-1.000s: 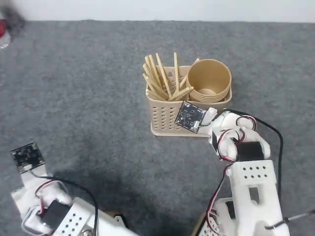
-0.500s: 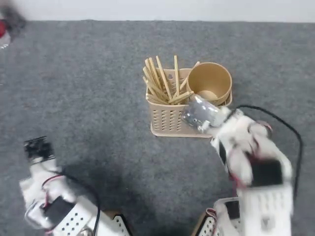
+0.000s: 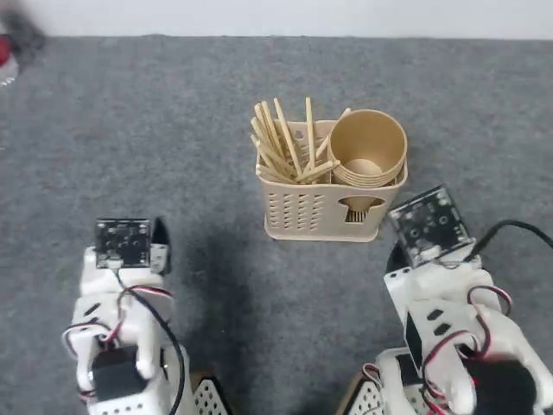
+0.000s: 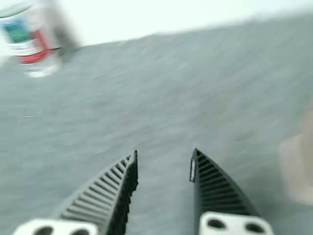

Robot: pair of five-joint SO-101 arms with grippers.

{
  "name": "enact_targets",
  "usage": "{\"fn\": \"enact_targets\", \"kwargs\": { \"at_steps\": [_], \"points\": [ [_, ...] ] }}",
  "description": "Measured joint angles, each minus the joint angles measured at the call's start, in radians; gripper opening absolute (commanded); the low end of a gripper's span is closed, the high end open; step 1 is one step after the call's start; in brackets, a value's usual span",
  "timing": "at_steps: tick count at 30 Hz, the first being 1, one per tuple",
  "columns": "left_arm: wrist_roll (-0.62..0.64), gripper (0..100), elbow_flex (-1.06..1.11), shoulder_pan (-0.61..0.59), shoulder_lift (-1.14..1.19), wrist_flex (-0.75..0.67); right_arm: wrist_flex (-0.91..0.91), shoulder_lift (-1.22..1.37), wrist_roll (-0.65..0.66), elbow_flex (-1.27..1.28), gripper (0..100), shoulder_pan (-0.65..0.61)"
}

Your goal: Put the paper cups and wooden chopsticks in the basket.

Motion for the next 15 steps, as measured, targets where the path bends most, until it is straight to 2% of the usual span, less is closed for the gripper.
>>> {"fn": "enact_targets", "kwargs": {
  "at_steps": [3,5,8,15],
  "points": [
    [0.209,17,-0.037,0.138,0.0,0.041,0.014,-0.002,-0.109,0.028,0.8,-0.005],
    [0.282,17,-0.038,0.161,0.0,0.08,0.044,-0.029,-0.189,0.054,0.8,-0.003],
    [0.307,17,-0.002,0.158,-0.002,0.124,0.077,-0.112,-0.238,0.1,0.8,0.0],
    [0.31,17,0.183,0.044,-0.002,0.135,-0.015,-0.477,-0.195,0.384,0.9,-0.005]
  ]
}}
